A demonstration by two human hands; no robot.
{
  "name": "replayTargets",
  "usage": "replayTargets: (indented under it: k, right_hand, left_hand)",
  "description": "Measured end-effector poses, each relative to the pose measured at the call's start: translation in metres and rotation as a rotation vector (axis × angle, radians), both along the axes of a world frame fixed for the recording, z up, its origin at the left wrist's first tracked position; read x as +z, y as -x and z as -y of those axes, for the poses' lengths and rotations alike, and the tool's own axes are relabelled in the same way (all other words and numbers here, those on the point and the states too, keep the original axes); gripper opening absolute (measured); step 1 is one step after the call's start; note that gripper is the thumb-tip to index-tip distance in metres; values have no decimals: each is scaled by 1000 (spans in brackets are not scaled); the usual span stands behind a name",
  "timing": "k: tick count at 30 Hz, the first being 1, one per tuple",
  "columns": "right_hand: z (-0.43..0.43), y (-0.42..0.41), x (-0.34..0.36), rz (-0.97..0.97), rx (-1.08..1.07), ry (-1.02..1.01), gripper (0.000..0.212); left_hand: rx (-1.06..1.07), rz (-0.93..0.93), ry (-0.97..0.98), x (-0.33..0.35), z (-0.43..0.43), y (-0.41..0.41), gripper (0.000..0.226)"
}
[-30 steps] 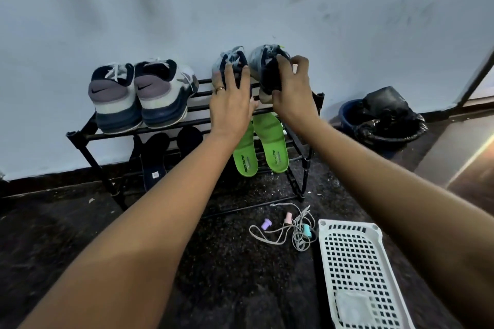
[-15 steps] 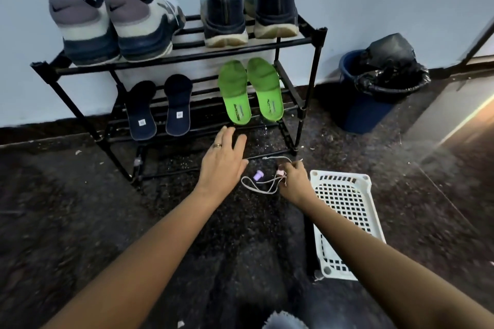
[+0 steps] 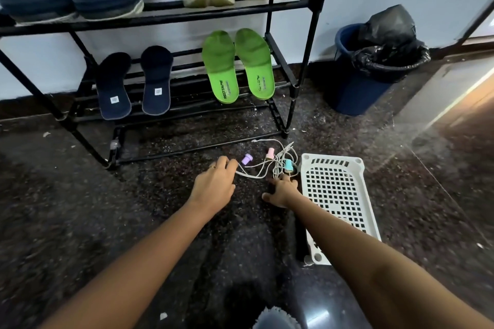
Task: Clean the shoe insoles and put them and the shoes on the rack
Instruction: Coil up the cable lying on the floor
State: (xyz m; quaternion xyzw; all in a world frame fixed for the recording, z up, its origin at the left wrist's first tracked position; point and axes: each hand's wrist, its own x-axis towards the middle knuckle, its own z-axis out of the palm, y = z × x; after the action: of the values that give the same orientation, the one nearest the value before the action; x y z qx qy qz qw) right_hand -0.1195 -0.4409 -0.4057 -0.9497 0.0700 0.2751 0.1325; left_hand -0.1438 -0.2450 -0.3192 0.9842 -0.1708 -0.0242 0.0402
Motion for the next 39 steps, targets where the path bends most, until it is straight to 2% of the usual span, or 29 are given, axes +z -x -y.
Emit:
replayTargets:
  k: [6,11,13,18,20,24,28,31,35,39]
  right_hand:
    - [-2,4,1,19,22,-46,66]
    - [-22,18,35,472,-63,-445,29]
    - [-34,31,62,564,-80,-594,16]
    - [-68,62,110,508,-49,-909,18]
    - [-76,70,120,450,-67,-1016,18]
    - [-86,77,137,351,-100,-1202,15]
    - [-89,76,144,340,-124,-1278,15]
    - [-88,71,142,384,-157,-1291,17]
    - [-78,64,145,471,-298,-1336,22]
    - [-60,53,152,574,-419,-1375,21]
  left_hand:
    - [44,-88,77,-3,4,-1,47]
    - [14,-108,137,8,-7,3,47]
    - [9,-146,240,14,-18,4,55]
    - [-28,-291,610,10,-41,16,69]
    - [-16,-323,678,3,-45,28,64]
    - [-42,-434,791,-5,-54,43,33]
    - [53,-569,1058,11,-54,41,35]
    - [145,-526,1116,19,-51,35,20]
    - [311,-597,1182,25,-48,30,15]
    - [230,-551,1022,40,-58,28,22]
